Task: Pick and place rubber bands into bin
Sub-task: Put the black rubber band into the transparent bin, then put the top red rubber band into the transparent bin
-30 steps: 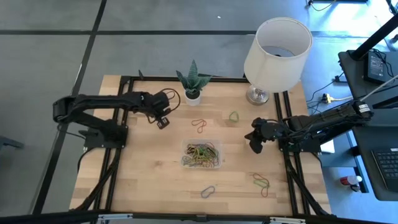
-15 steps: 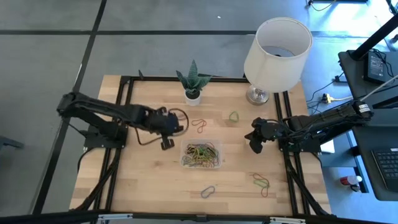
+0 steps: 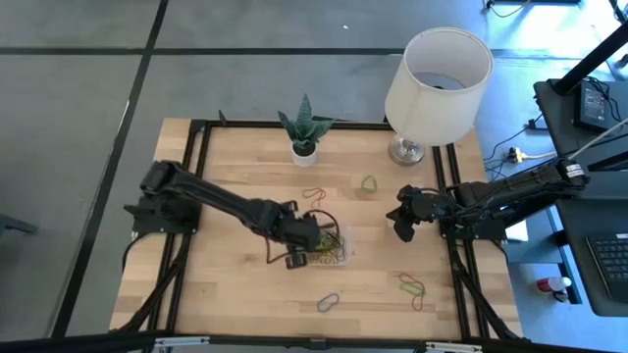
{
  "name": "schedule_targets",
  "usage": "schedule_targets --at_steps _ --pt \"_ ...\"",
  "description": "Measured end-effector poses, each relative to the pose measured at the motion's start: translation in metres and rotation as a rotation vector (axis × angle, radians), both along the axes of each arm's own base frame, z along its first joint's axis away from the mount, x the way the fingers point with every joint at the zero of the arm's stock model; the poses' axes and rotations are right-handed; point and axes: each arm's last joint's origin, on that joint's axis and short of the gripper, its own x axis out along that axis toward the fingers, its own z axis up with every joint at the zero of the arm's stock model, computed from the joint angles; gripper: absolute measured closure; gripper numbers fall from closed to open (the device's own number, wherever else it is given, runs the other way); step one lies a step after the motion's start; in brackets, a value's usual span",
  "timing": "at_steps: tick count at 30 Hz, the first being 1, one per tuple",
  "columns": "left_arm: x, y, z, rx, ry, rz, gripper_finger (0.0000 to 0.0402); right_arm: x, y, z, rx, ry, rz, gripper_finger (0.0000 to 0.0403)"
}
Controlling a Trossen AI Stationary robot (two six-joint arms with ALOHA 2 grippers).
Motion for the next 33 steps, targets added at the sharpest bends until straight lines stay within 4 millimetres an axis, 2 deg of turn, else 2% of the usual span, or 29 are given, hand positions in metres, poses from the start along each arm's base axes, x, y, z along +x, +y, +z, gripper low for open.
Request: schedule_targets --at_steps 4,10,14,24,30,33 --pt "0.015 -0.012 -0.015 -0.019 0.009 0.0 0.0398 -0.001 0.0 0.0 -0.003 0.008 0.001 0.0395" --pt "0.021 -0.021 -0.04 -0.105 0.087 0.007 0.0395 -0.001 0.0 -0.001 -0.006 0.018 0.003 0.0395" --pt "0.024 -0.024 -0.049 -0.1 0.101 0.026 0.0372 -0.002 0.0 -0.002 -0.009 0.03 0.004 0.0395" --pt "0.024 -0.021 -0.048 -0.103 0.087 0.089 0.0282 -0.002 0.0 -0.002 -0.031 0.032 0.027 0.0395" --pt "0.022 -0.021 -0.043 -0.118 0.087 0.086 0.0257 -0.002 0.0 -0.002 -0.043 0.033 0.039 0.0395" --pt "0.019 -0.02 -0.031 -0.145 0.056 0.095 0.0255 -0.002 0.0 -0.002 -0.042 0.032 0.039 0.0395"
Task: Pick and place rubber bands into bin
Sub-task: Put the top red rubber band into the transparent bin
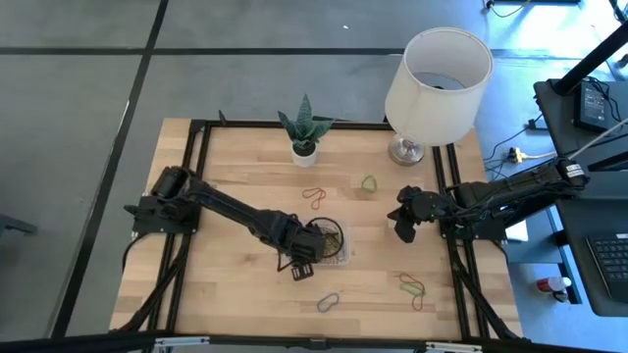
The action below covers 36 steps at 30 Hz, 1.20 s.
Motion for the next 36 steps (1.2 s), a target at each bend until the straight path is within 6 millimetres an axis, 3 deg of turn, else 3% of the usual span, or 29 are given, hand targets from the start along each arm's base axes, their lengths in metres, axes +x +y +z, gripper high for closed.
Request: schedule_targets --at_steps 10,17,24,29,36 --pt "-0.025 0.022 0.073 0.04 -0.227 0.103 0.0287 0.001 0.0 0.001 0.006 -0.019 -0.003 0.0395" --pt "-0.039 0.038 0.096 0.145 -0.256 -0.067 0.0385 0.002 0.0 0.002 0.01 -0.031 -0.005 0.0395" --pt "-0.056 0.055 0.077 0.214 -0.255 -0.175 0.04 0.005 0.001 0.005 0.022 -0.074 -0.023 0.0398" --pt "-0.088 0.075 0.056 0.19 -0.368 -0.14 0.04 0.014 0.001 0.008 -0.029 -0.11 -0.056 0.0401" --pt "-0.141 0.106 0.026 0.141 -0.479 -0.099 0.04 0.054 0.004 0.032 -0.148 -0.073 -0.122 0.0401"
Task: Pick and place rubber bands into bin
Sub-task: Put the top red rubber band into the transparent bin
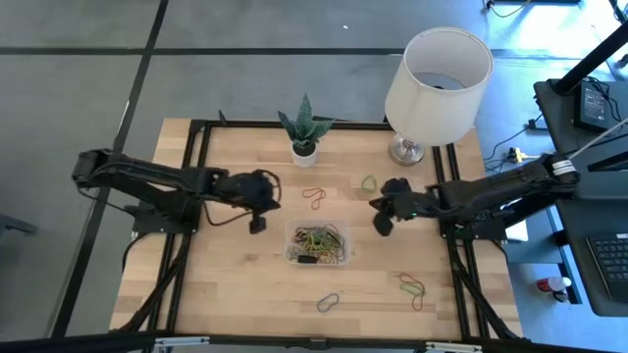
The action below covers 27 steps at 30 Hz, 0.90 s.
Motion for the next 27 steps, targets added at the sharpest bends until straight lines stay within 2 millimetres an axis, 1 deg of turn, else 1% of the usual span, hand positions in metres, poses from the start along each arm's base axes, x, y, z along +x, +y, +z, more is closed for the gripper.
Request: schedule_targets --at_steps 3,7,11,14,18,22,25,27 --pt "-0.017 0.01 -0.01 0.002 -0.034 -0.015 0.04 0.029 -0.001 0.01 -0.022 0.026 -0.04 0.0401" --pt "-0.032 0.021 -0.02 0.038 -0.083 -0.045 0.04 0.074 -0.004 0.017 -0.03 0.079 -0.082 0.0401" --pt "-0.042 0.033 -0.028 0.079 -0.106 -0.06 0.04 0.117 -0.012 0.016 -0.042 0.187 -0.126 0.0401" --pt "-0.048 0.041 -0.032 0.092 -0.113 -0.056 0.04 0.149 -0.02 0.014 -0.031 0.222 -0.174 0.0399" --pt "-0.054 0.05 -0.037 0.078 -0.114 -0.036 0.04 0.189 -0.03 0.004 0.004 0.248 -0.188 0.0375" --pt "-0.056 0.054 -0.037 0.047 -0.128 -0.058 0.04 0.219 -0.041 -0.011 0.055 0.268 -0.185 0.0334" --pt "-0.056 0.054 -0.036 0.036 -0.135 -0.083 0.04 0.232 -0.049 -0.022 0.105 0.287 -0.182 0.03" --pt "-0.056 0.054 -0.036 0.037 -0.137 -0.084 0.04 0.237 -0.056 -0.03 0.156 0.304 -0.207 0.0279"
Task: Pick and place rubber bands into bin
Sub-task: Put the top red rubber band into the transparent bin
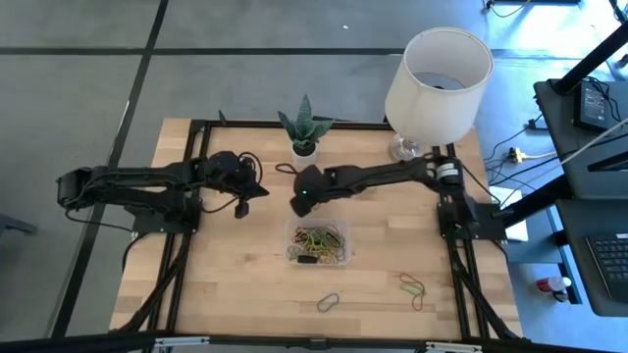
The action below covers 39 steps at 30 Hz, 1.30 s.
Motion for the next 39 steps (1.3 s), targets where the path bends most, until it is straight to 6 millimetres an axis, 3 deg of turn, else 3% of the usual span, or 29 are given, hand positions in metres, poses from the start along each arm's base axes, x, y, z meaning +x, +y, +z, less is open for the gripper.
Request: schedule_targets --at_steps 6,12,17,21,24,28,34,39 --pt "0.0 -0.001 0.0 0.005 0.005 -0.008 0.04 -0.001 -0.021 -0.03 0.137 0.103 -0.122 0.0241" --pt "0.0 -0.001 -0.001 0.005 0.008 -0.008 0.04 -0.001 -0.031 -0.048 0.163 0.149 -0.169 0.0243" --pt "0.0 -0.001 -0.001 -0.005 0.007 -0.023 0.04 -0.003 -0.032 -0.057 0.166 0.197 -0.195 0.0285" --pt "0.0 -0.002 -0.001 -0.02 0.003 -0.044 0.04 -0.005 -0.033 -0.059 0.161 0.22 -0.193 0.0358" --pt "0.0 -0.002 -0.001 -0.023 0.002 -0.048 0.04 -0.006 -0.033 -0.055 0.149 0.217 -0.177 0.0393" --pt "0.0 -0.002 -0.001 -0.023 0.002 -0.049 0.04 -0.008 -0.033 -0.043 0.123 0.196 -0.186 0.0398" --pt "0.0 -0.002 -0.001 -0.023 0.002 -0.048 0.04 -0.012 -0.032 -0.007 0.061 0.119 -0.198 0.0401" --pt "0.0 -0.002 -0.001 -0.023 0.002 -0.048 0.04 -0.014 -0.031 0.003 0.056 0.1 -0.192 0.0401"
